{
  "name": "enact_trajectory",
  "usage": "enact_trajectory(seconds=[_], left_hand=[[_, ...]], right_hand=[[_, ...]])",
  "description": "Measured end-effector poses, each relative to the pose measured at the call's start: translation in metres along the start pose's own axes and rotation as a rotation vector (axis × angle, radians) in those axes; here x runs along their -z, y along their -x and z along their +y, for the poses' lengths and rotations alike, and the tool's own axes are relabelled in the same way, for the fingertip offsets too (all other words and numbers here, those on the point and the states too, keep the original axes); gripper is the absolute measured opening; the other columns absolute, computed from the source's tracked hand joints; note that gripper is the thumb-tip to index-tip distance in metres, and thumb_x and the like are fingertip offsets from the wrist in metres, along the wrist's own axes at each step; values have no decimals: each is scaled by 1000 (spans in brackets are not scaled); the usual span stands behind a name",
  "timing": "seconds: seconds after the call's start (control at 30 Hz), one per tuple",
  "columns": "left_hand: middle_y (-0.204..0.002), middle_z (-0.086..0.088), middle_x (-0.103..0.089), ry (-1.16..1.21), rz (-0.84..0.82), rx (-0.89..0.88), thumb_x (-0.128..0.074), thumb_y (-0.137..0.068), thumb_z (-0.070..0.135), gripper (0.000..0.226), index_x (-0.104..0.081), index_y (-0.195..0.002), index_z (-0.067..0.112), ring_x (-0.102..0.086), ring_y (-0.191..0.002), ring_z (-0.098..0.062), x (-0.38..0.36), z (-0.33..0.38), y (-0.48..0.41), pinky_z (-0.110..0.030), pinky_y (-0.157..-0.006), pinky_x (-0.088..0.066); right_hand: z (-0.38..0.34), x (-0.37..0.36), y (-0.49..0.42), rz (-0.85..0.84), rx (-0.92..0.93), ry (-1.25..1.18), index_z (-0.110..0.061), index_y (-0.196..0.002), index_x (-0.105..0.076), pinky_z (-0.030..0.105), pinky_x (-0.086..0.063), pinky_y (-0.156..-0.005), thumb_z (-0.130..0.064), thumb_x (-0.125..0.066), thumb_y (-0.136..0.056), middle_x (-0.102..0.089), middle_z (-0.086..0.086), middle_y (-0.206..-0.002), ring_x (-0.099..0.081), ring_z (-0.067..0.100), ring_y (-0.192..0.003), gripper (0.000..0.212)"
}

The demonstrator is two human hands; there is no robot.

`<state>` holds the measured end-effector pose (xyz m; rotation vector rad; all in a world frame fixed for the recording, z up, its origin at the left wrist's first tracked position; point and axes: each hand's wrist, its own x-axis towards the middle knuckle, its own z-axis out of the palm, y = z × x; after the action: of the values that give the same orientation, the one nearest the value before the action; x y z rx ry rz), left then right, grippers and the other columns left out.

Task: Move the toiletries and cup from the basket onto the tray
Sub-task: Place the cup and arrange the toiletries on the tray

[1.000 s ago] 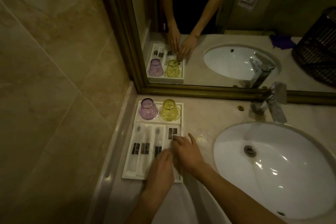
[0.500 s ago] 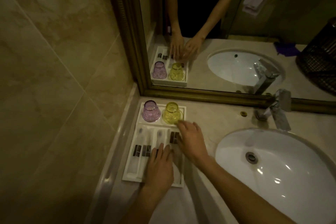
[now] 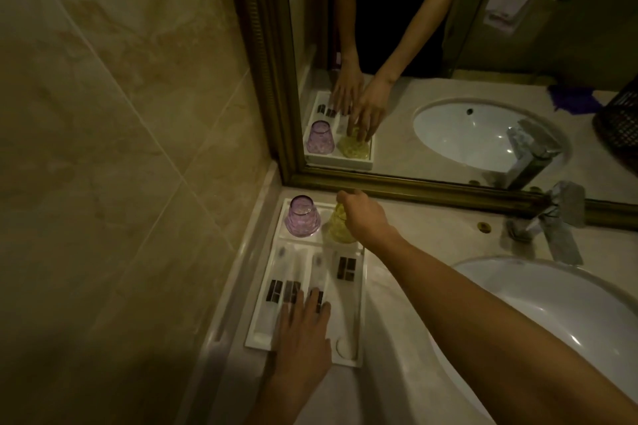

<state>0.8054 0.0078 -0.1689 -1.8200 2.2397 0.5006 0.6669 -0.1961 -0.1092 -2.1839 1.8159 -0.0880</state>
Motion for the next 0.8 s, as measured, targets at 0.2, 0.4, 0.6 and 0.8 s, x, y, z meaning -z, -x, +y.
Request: enact_trajectory(seconds=[0.2, 0.4, 0.6, 0.8], left_hand=[[-166, -3, 10, 59, -24, 11, -43, -97, 37, 68, -11, -156, 27, 7, -151, -29, -1, -1, -4, -51, -121, -6], [-166, -4, 9, 115, -3, -5, -44, -97, 36, 67, -14, -155, 26, 6, -151, -27, -2, -1, -4, -47, -121, -11], [-166, -8, 2, 72, 94, 78, -46, -95, 40, 70, -12, -155, 27, -1, -151, -31, 8, -7, -19, -49, -120, -14], [-164, -12, -14, 52, 85, 181, -51, -92, 41, 73, -16, -154, 24, -13, -149, -33, 10, -31, -39, -49, -117, -24]], right_hand=[[-2, -7, 2, 33, -27, -2, -13, -137, -54, 45, -56, -89, -2, -65, -89, -58, 19, -126, -62, 38, -109, 50], [-2, -5, 5, 53, -40, 20, -11, -138, -53, 43, -55, -87, 0, -64, -90, -59, 19, -125, -63, 38, -108, 50], [-10, -6, 3, 31, -56, 66, -10, -132, -57, 44, -55, -86, 1, -61, -91, -58, 19, -124, -63, 39, -109, 42], [-8, -8, 2, 32, -63, 38, -11, -132, -57, 44, -56, -87, 1, -64, -89, -57, 19, -125, -62, 39, -108, 45]])
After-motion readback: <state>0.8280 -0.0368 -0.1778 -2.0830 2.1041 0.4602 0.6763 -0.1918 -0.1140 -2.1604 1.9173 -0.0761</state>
